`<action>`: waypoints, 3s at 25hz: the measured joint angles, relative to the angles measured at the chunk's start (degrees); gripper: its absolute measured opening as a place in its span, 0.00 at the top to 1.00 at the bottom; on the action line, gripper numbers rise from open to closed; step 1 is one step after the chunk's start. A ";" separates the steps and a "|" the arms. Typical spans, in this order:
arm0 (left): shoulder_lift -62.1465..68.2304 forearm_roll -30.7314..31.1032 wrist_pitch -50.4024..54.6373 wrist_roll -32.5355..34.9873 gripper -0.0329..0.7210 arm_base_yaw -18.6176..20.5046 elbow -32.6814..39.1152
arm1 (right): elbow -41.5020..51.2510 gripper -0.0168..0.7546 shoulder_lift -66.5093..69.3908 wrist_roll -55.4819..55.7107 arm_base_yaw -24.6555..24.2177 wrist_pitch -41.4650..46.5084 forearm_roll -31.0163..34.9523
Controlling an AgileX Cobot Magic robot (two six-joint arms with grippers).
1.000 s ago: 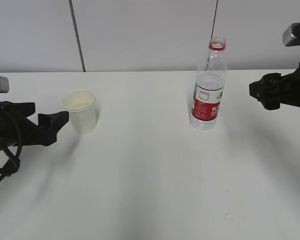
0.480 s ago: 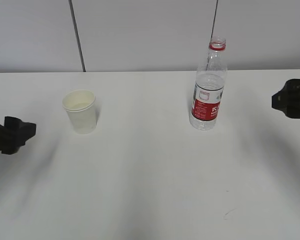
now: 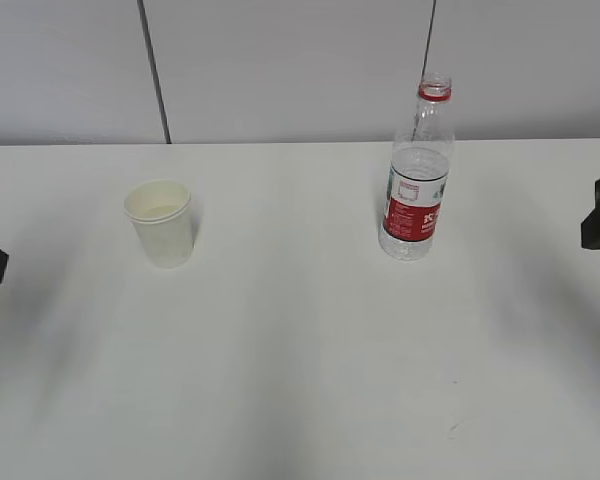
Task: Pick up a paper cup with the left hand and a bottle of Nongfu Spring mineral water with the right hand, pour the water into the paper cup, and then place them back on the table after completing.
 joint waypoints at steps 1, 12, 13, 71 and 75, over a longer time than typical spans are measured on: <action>-0.01 -0.68 4.35 0.00 0.39 0.00 -1.26 | -1.27 0.21 -0.03 -1.29 0.00 3.02 1.33; -0.06 -4.76 30.16 3.46 0.47 0.00 -10.05 | -9.46 0.21 -0.13 -7.96 0.00 28.09 5.66; -0.06 -5.20 30.16 3.78 0.47 0.00 -10.13 | -9.46 0.21 -0.13 -8.34 0.00 28.91 5.66; -69.49 -12.17 32.53 22.61 0.56 -0.06 1.71 | 15.44 0.21 -67.22 -23.78 0.00 28.52 7.91; -69.64 -11.18 30.50 22.61 0.56 -0.06 5.41 | 17.14 0.21 -68.12 -24.04 0.00 27.12 7.91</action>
